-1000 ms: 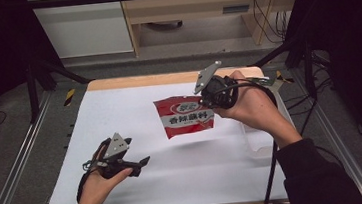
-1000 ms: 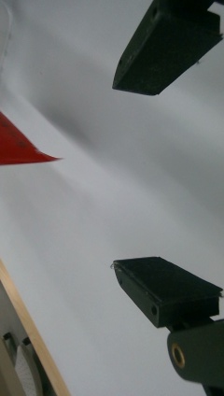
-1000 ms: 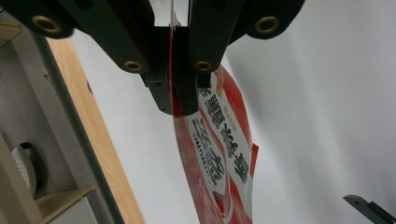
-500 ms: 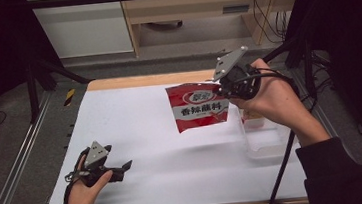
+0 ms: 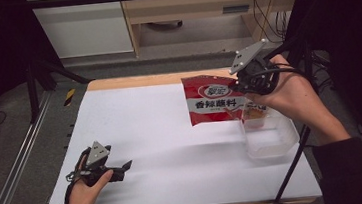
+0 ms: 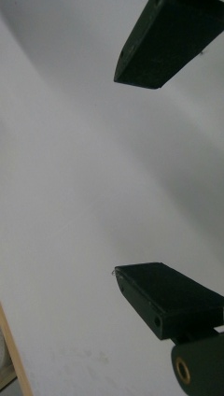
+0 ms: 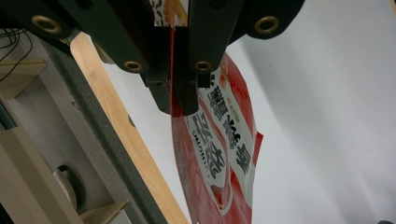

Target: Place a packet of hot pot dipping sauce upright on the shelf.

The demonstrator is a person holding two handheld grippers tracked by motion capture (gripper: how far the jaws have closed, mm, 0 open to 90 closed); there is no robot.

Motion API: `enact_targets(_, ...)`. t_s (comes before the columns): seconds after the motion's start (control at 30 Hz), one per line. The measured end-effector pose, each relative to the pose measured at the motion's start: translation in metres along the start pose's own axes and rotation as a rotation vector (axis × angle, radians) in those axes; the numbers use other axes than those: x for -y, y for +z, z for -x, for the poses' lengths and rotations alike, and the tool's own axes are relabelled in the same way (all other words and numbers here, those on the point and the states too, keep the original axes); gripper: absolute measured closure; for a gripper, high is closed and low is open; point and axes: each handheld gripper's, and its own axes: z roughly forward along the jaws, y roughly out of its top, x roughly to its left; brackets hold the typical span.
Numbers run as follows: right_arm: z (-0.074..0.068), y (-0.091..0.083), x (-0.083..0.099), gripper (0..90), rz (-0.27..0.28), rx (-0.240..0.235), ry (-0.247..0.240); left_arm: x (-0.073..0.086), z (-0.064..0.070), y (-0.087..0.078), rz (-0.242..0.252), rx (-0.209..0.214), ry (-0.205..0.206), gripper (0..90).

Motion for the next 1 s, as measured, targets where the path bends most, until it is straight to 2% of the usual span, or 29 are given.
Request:
enact_targets(0.27,0.007,-0.011,0.012,89.9,-0.027,0.014,0.036,0.001,-0.001,0.001,0.001,0.0,-0.011,7.1)
enact_targets(0.4,0.009,-0.018,0.016,90.0,-0.049,0.038,0.037,0.001,-0.001,0.002,-0.002,-0.001,-0.012,7.1)
enact_targets(0.53,0.012,-0.024,0.023,89.9,-0.058,0.049,0.05,0.001,0.0,0.004,-0.013,0.002,0.001,7.0)
enact_targets(0.73,0.017,-0.034,0.036,90.0,-0.063,0.073,0.099,0.001,0.002,0.003,-0.013,0.006,0.006,6.9)
enact_targets(1.0,0.016,-0.046,0.049,90.0,-0.079,0.1,0.141,0.001,0.004,0.005,-0.02,0.009,0.032,6.6)
